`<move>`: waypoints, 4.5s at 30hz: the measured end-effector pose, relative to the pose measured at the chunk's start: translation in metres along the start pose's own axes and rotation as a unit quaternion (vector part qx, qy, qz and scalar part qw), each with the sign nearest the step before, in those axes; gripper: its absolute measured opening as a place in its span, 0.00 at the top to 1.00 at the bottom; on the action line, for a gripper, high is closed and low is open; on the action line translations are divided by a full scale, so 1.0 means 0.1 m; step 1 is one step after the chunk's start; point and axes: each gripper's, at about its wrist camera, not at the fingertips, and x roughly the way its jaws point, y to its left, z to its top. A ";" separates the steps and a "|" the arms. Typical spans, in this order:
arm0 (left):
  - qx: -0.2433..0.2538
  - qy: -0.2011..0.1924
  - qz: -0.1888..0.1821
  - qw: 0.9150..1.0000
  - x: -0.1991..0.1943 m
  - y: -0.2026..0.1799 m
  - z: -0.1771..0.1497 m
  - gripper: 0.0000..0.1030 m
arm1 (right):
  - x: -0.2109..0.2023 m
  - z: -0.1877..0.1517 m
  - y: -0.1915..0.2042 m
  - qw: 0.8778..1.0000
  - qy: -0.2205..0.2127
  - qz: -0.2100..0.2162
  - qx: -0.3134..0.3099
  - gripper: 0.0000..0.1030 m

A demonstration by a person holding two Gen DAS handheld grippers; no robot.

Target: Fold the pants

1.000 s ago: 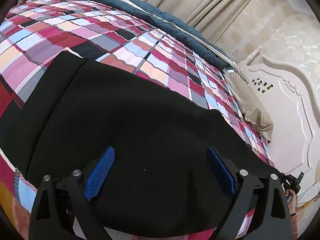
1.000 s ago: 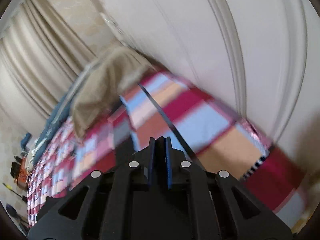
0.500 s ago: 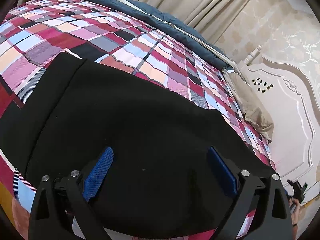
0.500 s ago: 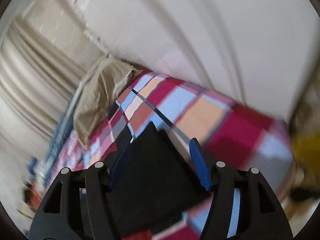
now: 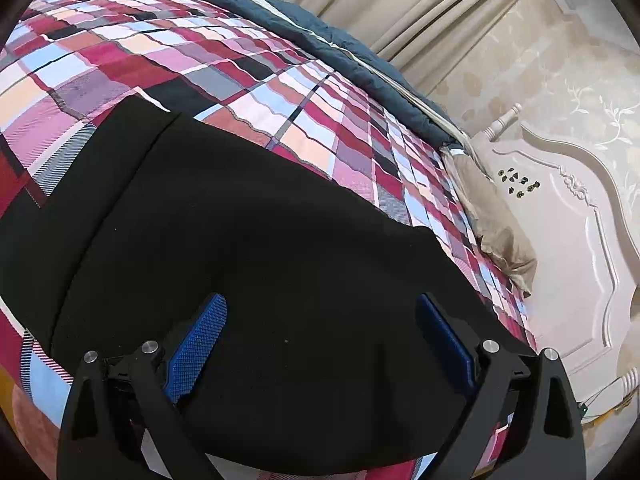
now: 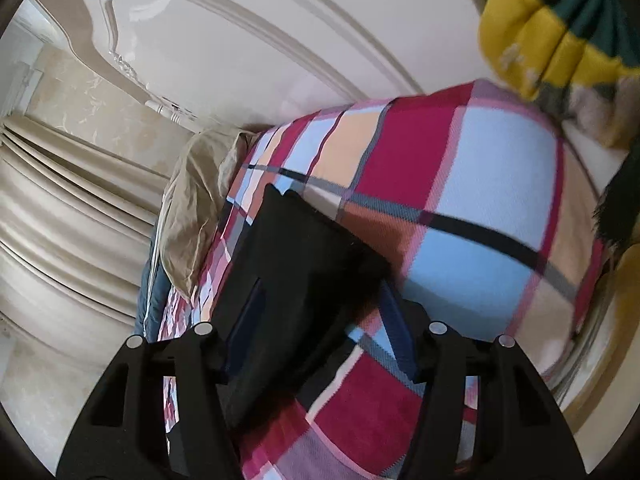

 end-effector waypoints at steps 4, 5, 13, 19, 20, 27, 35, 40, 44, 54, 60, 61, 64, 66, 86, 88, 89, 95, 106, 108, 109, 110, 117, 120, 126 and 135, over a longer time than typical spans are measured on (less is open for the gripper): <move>0.007 0.001 0.005 1.000 0.01 -0.01 0.00 0.09 | 0.12 0.04 0.08 1.000 0.015 -0.001 -0.022 0.89; 0.007 0.001 0.004 1.000 0.00 -0.01 0.00 0.09 | 0.09 0.06 0.14 0.999 0.011 0.001 -0.038 0.89; 0.004 0.001 -0.002 1.000 0.00 0.00 -0.01 0.09 | 0.15 0.11 0.05 0.998 0.012 -0.027 -0.063 0.90; 0.012 0.006 -0.006 1.000 0.00 0.01 0.01 0.09 | 0.19 0.10 -0.02 0.999 0.012 -0.015 -0.043 0.87; 0.011 0.006 -0.009 1.000 0.00 0.02 0.01 0.09 | 0.17 0.11 -0.03 0.999 0.014 -0.010 -0.036 0.85; 0.013 0.008 -0.025 1.000 -0.02 0.05 0.01 0.09 | -0.12 0.03 -0.02 1.000 -0.002 0.002 -0.023 0.46; 0.018 0.014 -0.038 0.999 -0.10 0.03 0.02 0.09 | -0.08 0.01 -0.08 1.000 -0.003 0.025 0.008 0.39; 0.007 -0.004 -0.033 0.999 -0.24 0.15 0.10 0.09 | 0.03 0.08 -0.02 1.000 -0.011 0.017 0.002 0.36; -0.004 -0.001 -0.030 1.000 -0.23 0.26 0.18 0.09 | 0.10 0.15 0.07 1.000 -0.016 0.006 -0.019 0.36; 0.019 0.026 -0.030 0.999 -0.11 0.35 0.20 0.09 | 0.34 0.13 0.25 0.997 0.042 -0.014 -0.056 0.87; 0.025 0.027 -0.028 0.999 -0.10 0.35 0.20 0.09 | 0.11 0.11 0.56 0.997 0.023 0.022 -0.076 0.89; 0.027 0.027 -0.027 0.999 -0.10 0.34 0.19 0.09 | 0.08 0.10 0.62 0.996 0.021 0.028 -0.080 0.89; 0.029 0.026 -0.027 0.999 -0.09 0.35 0.18 0.09 | -0.06 0.03 0.93 0.993 0.013 0.049 -0.111 0.89; 0.029 0.026 -0.028 0.999 -0.09 0.35 0.19 0.09 | -0.14 -0.05 1.20 0.988 0.010 0.059 -0.141 0.89; 0.027 0.020 -0.047 0.998 -0.10 0.40 0.21 0.09 | -0.03 -1.94 3.01 0.906 0.087 0.114 -0.398 0.89; 0.028 0.019 -0.047 0.998 -0.10 0.40 0.20 0.09 | 0.05 -2.16 3.04 0.901 0.100 0.116 -0.406 0.89; 0.029 0.019 -0.047 0.998 -0.10 0.40 0.20 0.09 | 0.09 -2.27 3.06 0.898 0.110 0.117 -0.409 0.89; 0.029 0.018 -0.051 0.998 -0.10 0.41 0.21 0.09 | 0.45 -2.91 3.02 0.881 0.163 0.104 -0.432 0.89; 0.035 0.016 -0.050 0.998 -0.10 0.40 0.19 0.09 | 0.71 -3.66 2.91 0.840 0.191 0.061 -0.504 0.88; 0.036 0.015 -0.050 0.998 -0.10 0.40 0.19 0.09 | 0.72 -3.71 2.90 0.835 0.189 0.053 -0.514 0.88; 0.037 0.015 -0.049 0.998 -0.09 0.40 0.19 0.09 | 0.72 -3.74 2.89 0.832 0.188 0.050 -0.519 0.88; 0.038 0.014 -0.049 0.998 -0.09 0.40 0.19 0.09 | 0.72 -3.76 2.89 0.829 0.188 0.046 -0.524 0.88; 0.041 0.013 -0.046 0.998 -0.08 0.39 0.18 0.09 | 0.71 -3.86 2.89 0.814 0.179 0.031 -0.552 0.87; 0.041 0.013 -0.045 0.998 -0.08 0.39 0.18 0.09 | 0.70 -3.89 2.89 0.809 0.175 0.026 -0.561 0.87; 0.042 0.013 -0.046 0.998 -0.08 0.39 0.18 0.09 | 0.70 -3.94 2.89 0.803 0.171 0.021 -0.570 0.86; 0.042 0.013 -0.046 0.998 -0.08 0.38 0.18 0.09 | 0.65 -4.04 2.92 0.797 0.172 0.030 -0.579 0.86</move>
